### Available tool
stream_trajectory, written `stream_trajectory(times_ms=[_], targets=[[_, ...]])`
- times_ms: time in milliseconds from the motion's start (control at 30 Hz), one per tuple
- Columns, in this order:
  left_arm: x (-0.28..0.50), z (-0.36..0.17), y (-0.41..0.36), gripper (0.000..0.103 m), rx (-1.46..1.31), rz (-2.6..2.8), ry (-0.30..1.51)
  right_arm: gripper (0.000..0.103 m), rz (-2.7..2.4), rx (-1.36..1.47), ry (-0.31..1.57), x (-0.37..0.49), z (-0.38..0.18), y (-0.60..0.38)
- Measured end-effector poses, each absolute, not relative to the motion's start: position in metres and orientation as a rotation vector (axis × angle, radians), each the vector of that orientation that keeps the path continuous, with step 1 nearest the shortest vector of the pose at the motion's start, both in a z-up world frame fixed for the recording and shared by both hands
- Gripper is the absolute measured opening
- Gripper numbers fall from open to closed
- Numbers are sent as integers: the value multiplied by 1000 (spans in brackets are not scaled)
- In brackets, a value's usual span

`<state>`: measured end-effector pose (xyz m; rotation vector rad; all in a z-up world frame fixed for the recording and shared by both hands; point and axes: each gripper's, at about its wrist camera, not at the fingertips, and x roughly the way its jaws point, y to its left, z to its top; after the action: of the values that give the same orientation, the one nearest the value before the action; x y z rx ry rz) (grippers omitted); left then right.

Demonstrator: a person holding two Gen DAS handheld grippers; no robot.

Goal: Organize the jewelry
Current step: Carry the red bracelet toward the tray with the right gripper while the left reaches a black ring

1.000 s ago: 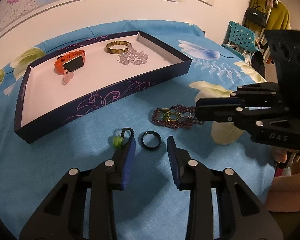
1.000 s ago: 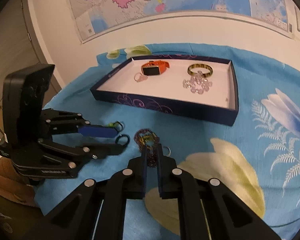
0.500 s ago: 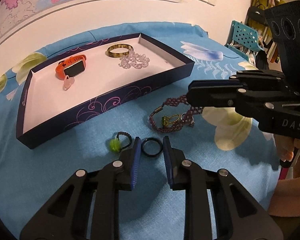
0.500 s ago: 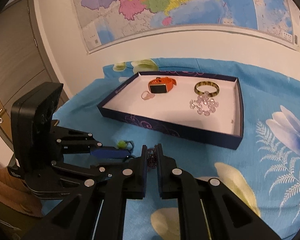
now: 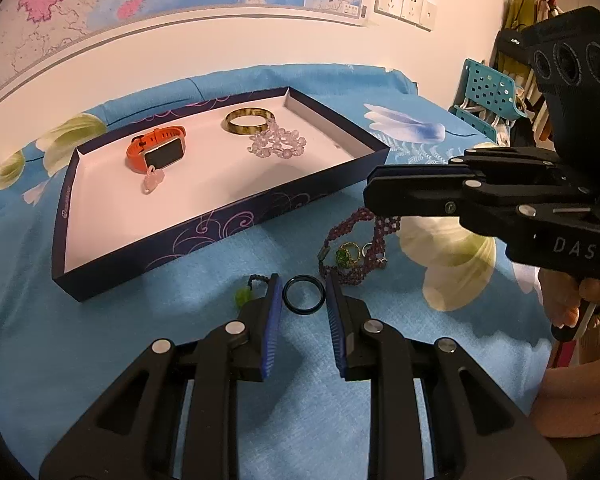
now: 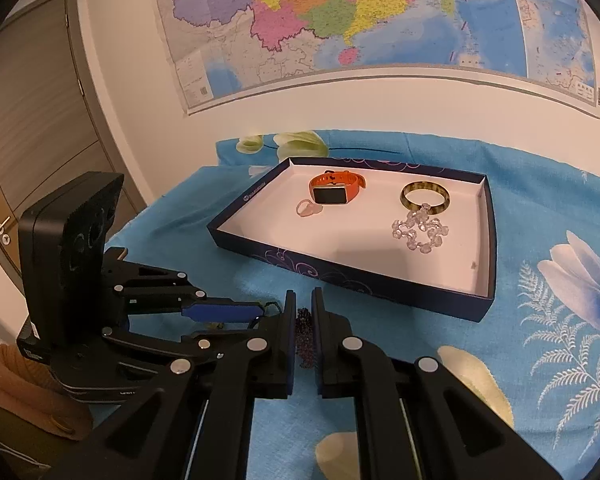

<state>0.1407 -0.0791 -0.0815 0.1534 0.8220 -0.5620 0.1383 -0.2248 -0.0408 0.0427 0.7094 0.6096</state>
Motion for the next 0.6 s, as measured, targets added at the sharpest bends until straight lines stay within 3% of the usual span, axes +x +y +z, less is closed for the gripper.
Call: stream_trajectory(times_ms=[600], targets=[[135, -69, -68, 23, 128, -538, 771, 6, 606, 46, 670, 139, -27, -225]])
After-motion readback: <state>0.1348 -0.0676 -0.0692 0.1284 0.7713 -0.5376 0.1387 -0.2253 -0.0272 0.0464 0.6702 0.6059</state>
